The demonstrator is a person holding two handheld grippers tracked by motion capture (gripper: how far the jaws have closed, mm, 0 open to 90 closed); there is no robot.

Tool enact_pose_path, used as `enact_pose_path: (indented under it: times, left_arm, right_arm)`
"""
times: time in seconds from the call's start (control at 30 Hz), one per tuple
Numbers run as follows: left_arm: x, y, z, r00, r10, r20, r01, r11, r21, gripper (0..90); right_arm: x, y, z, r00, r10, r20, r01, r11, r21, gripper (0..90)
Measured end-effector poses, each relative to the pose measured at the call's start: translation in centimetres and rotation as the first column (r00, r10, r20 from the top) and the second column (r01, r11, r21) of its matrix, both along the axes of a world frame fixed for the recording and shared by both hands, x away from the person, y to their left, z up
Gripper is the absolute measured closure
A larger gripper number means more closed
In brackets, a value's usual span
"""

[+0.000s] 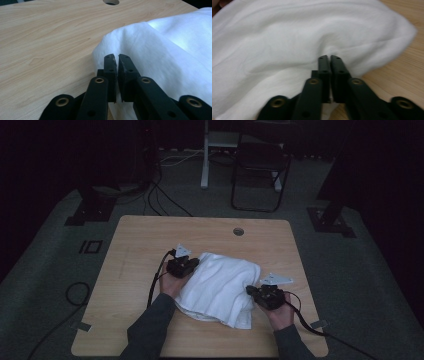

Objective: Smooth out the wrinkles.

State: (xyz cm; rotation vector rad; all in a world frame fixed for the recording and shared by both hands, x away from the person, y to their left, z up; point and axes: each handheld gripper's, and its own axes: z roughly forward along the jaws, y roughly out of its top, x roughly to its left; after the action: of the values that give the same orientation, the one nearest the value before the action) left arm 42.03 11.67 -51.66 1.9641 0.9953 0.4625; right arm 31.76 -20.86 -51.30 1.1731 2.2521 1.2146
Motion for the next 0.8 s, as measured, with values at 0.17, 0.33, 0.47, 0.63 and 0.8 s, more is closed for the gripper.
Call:
enact_pose_path:
  times: [0.17, 0.33, 0.47, 0.63, 0.8]
  left_arm:
    - [-0.5, 0.2, 0.1, 1.0000, 0.002, 0.006, -0.002, 1.0000, 0.004, 82.3]
    - [-1.2, 0.4, 0.4, 0.9998, 0.010, 0.019, -0.010, 0.9999, 0.009, 78.9]
    - [-1.9, 0.5, 0.9, 0.9991, 0.010, 0.041, -0.010, 0.9999, -0.004, 76.5]
    - [-3.6, 0.8, 2.4, 0.9961, 0.005, 0.088, -0.001, 0.9987, -0.050, 70.2]
    - [-4.8, 0.8, 3.1, 0.9932, -0.014, 0.115, 0.021, 0.9983, -0.055, 65.8]
  right_arm:
    - [-1.1, -2.0, 1.1, 0.9988, -0.031, 0.039, 0.031, 0.999, 0.011, 89.1]
    - [-0.9, -2.8, 0.1, 0.9986, -0.053, -0.002, 0.053, 0.998, -0.046, 89.4]
    - [-0.2, -2.2, -1.1, 0.9986, -0.042, -0.032, 0.040, 0.996, -0.081, 89.4]
    - [1.4, -0.9, -2.0, 0.9964, -0.050, -0.068, 0.040, 0.989, -0.144, 84.1]
    - [-0.4, -1.0, 0.1, 0.9949, -0.097, 0.027, 0.099, 0.992, -0.083, 59.0]
